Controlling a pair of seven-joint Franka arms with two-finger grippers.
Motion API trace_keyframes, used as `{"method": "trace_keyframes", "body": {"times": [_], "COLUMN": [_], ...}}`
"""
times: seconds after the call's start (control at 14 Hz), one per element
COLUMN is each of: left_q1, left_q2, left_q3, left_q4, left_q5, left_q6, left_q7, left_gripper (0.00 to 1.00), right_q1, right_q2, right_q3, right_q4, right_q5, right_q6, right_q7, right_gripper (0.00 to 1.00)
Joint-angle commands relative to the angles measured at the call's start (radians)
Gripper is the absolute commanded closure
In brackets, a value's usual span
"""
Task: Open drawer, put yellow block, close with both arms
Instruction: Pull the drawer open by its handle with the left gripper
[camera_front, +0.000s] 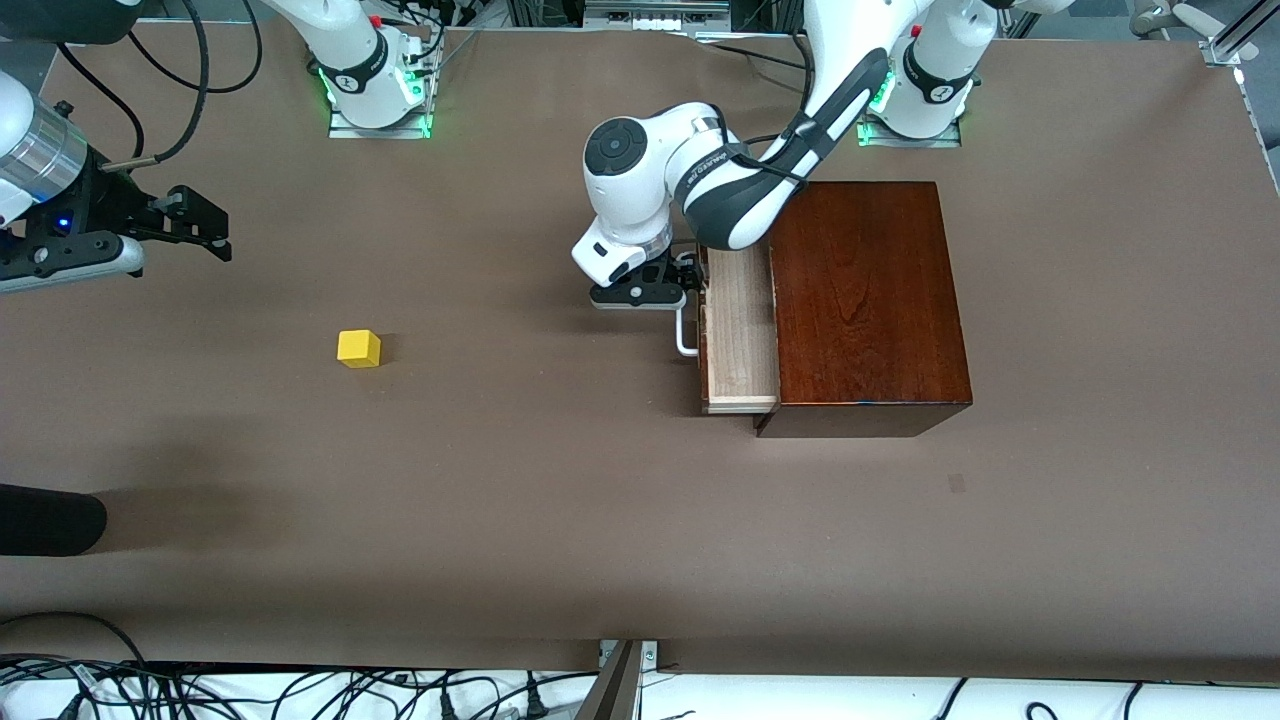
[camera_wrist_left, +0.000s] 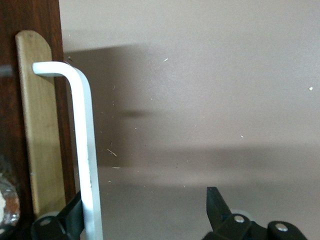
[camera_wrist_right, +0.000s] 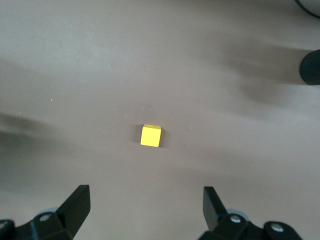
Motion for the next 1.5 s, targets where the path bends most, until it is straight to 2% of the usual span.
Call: {"method": "trace_keyframes", "body": {"times": [0.0,0.29,0.5,0.79,0.93,1.21,1.29,1.36,1.43], "left_q1": [-0.005,0.006,0.042,0.188,0.274,0.424,0.465,0.505,0.515], "left_q2": [-0.004,-0.091,-0.168,-0.303,-0.367,-0.386,-0.396,-0.422,-0.441], "left_q3": [-0.003,-0.004,-0.004,-0.004,-0.006,0.000,0.003,0.018,0.070], "left_q4": [0.041,0.042,0.042,0.042,0.044,0.159,0.162,0.153,0.147], "left_q5": [0.004,0.001,-0.069,-0.173,-0.181,-0.209,-0.235,-0.273,-0.292], "left_q6": [-0.008,-0.123,-0.229,-0.373,-0.451,-0.597,-0.605,-0.605,-0.603], "left_q7": [0.006,0.020,0.104,0.318,0.433,0.633,0.702,0.778,0.858], "left_gripper": [0.00,0.00,0.00,0.00,0.00,0.00,0.00,0.00,0.00], "right_q1": [-0.005,-0.007,-0.005,0.001,-0.005,-0.002,-0.001,-0.001,-0.002], "right_q2": [0.011,0.014,0.016,0.033,0.045,0.114,0.135,0.155,0.198], "right_q3": [0.002,-0.001,-0.006,-0.004,-0.006,-0.004,-0.004,-0.004,-0.004], "right_q4": [0.026,0.026,0.026,0.027,0.027,0.027,0.026,0.026,0.027], "right_q5": [-0.005,-0.005,-0.005,-0.010,0.001,-0.002,-0.016,-0.019,-0.018], "right_q6": [-0.014,-0.012,-0.014,-0.008,0.018,0.029,0.029,0.032,0.024], "right_q7": [-0.009,-0.009,-0.006,0.004,-0.005,-0.005,-0.003,-0.009,-0.008], "right_gripper": [0.00,0.00,0.00,0.00,0.00,0.00,0.00,0.00,0.00]}}
